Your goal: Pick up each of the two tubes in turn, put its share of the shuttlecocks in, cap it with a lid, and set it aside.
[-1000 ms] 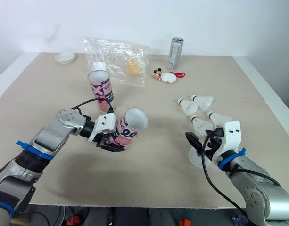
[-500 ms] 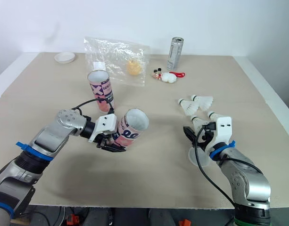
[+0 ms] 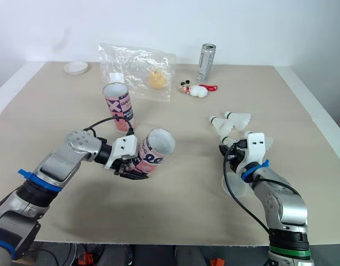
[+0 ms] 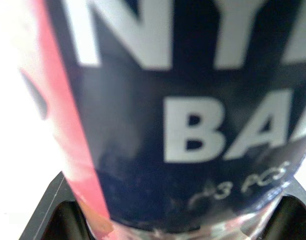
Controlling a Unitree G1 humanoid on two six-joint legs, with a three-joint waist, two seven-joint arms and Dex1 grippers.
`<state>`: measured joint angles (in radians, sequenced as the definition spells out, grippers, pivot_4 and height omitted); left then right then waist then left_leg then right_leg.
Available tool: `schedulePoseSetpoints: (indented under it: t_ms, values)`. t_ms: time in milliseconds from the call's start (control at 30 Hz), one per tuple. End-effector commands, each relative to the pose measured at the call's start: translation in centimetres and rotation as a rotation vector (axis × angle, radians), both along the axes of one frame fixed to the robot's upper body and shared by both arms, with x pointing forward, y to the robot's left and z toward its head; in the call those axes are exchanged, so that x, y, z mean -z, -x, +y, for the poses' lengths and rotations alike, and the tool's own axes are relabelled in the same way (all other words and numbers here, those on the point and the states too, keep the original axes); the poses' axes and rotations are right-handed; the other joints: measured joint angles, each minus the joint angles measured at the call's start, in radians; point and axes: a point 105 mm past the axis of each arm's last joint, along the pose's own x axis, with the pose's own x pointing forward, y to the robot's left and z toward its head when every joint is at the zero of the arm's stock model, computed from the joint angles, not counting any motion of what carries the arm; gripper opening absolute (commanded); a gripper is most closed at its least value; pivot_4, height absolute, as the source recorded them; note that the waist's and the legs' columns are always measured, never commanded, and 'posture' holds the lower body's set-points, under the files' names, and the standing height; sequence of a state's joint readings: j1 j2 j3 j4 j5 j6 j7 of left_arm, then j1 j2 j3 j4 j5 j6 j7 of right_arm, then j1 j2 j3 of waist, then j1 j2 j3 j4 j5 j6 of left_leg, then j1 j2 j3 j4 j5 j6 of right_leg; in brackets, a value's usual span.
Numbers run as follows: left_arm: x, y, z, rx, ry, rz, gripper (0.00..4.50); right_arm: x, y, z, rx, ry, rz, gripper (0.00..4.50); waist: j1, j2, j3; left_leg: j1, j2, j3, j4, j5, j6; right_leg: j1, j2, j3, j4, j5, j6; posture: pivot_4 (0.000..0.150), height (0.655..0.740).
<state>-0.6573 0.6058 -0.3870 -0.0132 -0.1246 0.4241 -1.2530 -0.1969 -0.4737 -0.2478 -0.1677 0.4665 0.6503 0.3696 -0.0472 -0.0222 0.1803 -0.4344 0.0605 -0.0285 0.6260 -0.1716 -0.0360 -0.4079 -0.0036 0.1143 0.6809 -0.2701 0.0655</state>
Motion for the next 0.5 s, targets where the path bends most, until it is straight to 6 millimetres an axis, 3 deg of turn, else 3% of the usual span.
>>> schedulePoseSetpoints:
  t_ms: [33, 200, 400, 500]
  values:
    - [-0.7, 0.0, 0.0, 0.002, 0.006, -0.030, 2.92, -1.6, -0.1, -0.1, -0.011, 0.024, -0.064, 0.07, 0.000, 0.000, 0.000, 0.000, 0.000, 0.000, 0.000, 0.000, 0.000, 0.000, 0.000, 0.000, 0.000, 0.000, 0.000, 0.150, 0.7400]
    - [-0.7, -0.1, 0.0, 0.002, 0.006, -0.028, 2.92, -3.8, 0.6, 0.0, -0.078, 0.128, -0.107, 0.07, 0.000, 0.000, 0.000, 0.000, 0.000, 0.000, 0.000, 0.000, 0.000, 0.000, 0.000, 0.000, 0.000, 0.000, 0.000, 0.150, 0.7400]
    - [-0.7, -0.3, 0.3, -0.003, 0.000, -0.016, 2.92, -12.8, 2.8, 3.2, -0.436, 0.387, -0.334, 0.07, -0.004, 0.006, 0.004, 0.000, 0.000, 0.000, 0.000, 0.000, 0.000, 0.000, 0.000, 0.000, 0.000, 0.000, 0.000, 0.150, 0.7400]
    - [-0.9, -0.4, 0.1, 0.001, 0.011, -0.002, 2.92, -17.2, 4.5, 6.2, -0.713, 0.675, -0.533, 0.07, -0.002, 0.006, 0.004, 0.002, 0.000, 0.001, 0.000, 0.000, 0.000, 0.000, 0.000, 0.001, 0.000, 0.000, 0.000, 0.150, 0.7400]
